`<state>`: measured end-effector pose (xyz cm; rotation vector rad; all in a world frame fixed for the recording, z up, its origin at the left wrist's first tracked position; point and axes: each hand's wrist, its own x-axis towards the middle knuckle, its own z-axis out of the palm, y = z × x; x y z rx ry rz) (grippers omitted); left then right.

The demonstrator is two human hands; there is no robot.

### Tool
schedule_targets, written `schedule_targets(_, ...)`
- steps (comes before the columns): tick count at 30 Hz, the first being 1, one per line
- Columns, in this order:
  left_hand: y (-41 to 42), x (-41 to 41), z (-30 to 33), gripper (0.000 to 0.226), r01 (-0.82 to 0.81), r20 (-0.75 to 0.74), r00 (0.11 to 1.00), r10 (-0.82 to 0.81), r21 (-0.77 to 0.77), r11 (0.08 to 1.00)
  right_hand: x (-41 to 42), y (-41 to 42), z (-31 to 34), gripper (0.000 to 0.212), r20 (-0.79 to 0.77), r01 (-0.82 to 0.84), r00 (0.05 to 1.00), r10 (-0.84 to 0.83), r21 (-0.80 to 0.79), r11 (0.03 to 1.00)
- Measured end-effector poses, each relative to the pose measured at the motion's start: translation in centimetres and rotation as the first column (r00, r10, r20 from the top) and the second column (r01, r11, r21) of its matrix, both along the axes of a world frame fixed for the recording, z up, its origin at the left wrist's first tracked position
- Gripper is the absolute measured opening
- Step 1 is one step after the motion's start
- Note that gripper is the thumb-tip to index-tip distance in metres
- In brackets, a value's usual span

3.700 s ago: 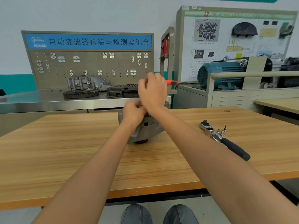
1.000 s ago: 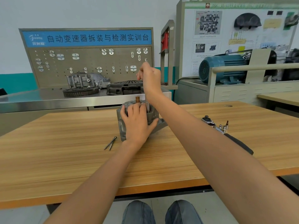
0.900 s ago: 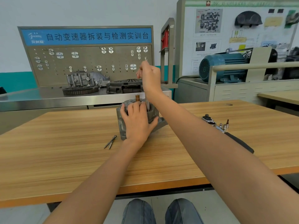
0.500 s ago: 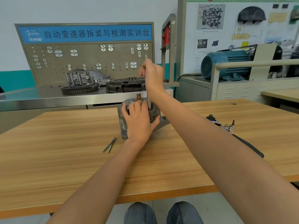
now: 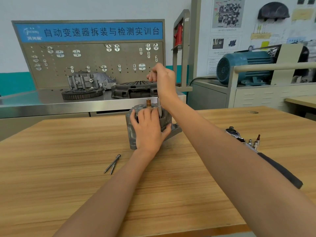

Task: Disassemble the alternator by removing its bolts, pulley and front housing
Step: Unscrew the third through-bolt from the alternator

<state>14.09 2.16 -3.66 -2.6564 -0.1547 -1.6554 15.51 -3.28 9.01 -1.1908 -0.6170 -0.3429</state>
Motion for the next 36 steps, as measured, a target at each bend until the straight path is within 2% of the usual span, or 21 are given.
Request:
schedule_targets(29, 1.9, 7.5, 0.2, 0.055, 0.021, -0.063, 0.998, -0.022, -0.024, 0.999, 8.7, 2.4, -0.5, 0.048, 0.032, 0.001, 0.999, -0.002, 0.037, 0.999)
schedule_targets(33, 2.0, 7.6, 0.2, 0.053, 0.065, -0.076, 0.995, -0.069, -0.054, 0.996, 8.6, 2.6, -0.3, 0.047, 0.042, -0.003, 0.999, 0.002, 0.018, 1.0)
schedule_targets(36, 2.1, 7.5, 0.1, 0.047, 0.138, -0.032, 0.99, -0.141, -0.08, 0.987, 8.3, 2.8, -0.3, 0.046, 0.054, 0.008, 0.998, -0.007, -0.019, 1.0)
